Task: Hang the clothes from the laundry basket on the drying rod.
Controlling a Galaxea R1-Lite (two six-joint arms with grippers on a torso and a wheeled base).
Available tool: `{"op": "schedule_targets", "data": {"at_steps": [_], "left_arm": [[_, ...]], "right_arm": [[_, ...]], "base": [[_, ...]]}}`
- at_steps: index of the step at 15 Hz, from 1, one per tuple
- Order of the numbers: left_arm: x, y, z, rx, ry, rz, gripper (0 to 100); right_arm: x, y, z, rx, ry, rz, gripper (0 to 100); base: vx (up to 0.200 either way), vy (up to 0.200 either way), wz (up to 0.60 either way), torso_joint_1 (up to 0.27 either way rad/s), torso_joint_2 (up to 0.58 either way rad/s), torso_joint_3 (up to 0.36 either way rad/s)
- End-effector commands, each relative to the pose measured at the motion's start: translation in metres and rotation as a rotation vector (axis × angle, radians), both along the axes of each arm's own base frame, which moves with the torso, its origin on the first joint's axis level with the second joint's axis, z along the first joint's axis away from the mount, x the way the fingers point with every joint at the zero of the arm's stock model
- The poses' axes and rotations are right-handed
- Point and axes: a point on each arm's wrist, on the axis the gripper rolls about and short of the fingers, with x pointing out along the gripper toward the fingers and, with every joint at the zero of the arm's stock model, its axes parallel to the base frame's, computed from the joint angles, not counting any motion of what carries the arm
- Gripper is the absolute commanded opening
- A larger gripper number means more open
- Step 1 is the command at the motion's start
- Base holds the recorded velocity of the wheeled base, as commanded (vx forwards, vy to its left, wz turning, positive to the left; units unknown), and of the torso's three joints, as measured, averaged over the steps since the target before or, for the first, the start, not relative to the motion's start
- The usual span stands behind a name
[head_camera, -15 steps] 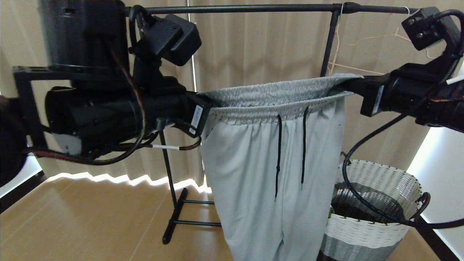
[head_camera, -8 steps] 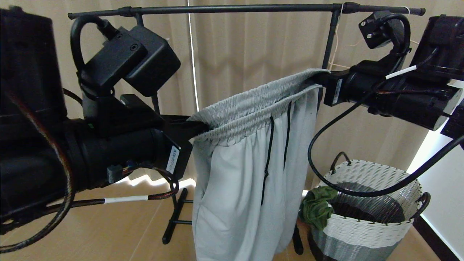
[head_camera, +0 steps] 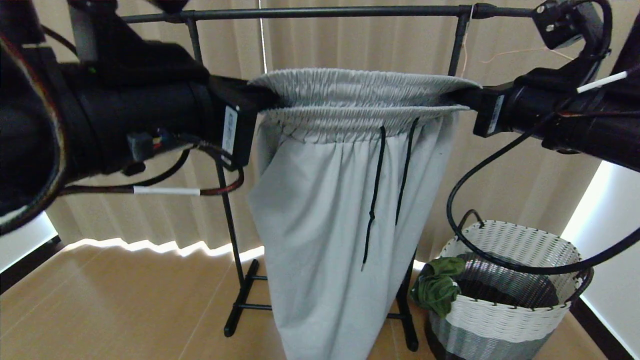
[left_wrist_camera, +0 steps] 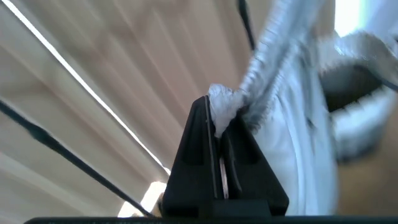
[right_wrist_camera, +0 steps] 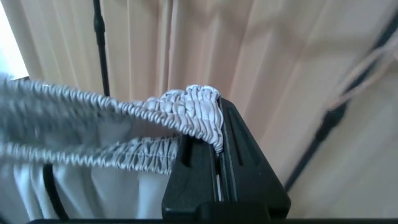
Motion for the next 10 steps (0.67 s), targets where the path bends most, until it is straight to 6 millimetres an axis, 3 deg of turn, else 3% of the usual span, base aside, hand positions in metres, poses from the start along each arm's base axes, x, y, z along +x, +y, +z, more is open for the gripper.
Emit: {"op": "schedule_targets", "data": {"at_steps": [1,4,10], "left_arm": [[0.024,-0.01,0.004,0.002,-0.007,0.039,0],[0.026,-0.011,-0.023,0.056,0.055,0.036,0],[0.026,-0.011,-0.024,0.039,0.035,0.042,0]], "right_arm": [[-0.027,-0.012,0.021,0.02,-0.051,-0.005,0],[-0.039,-0.017,0.002,-0.01,0.023,-0.005,0],[-0.04,-0.017,0.002,-0.011,0.025,-0.003,0]], "base": [[0.0,0.0,0.0,0.0,0.0,0.0],[0.0,0.0,0.0,0.0,0.0,0.0],[0.0,0.0,0.0,0.0,0.0,0.0]]}}
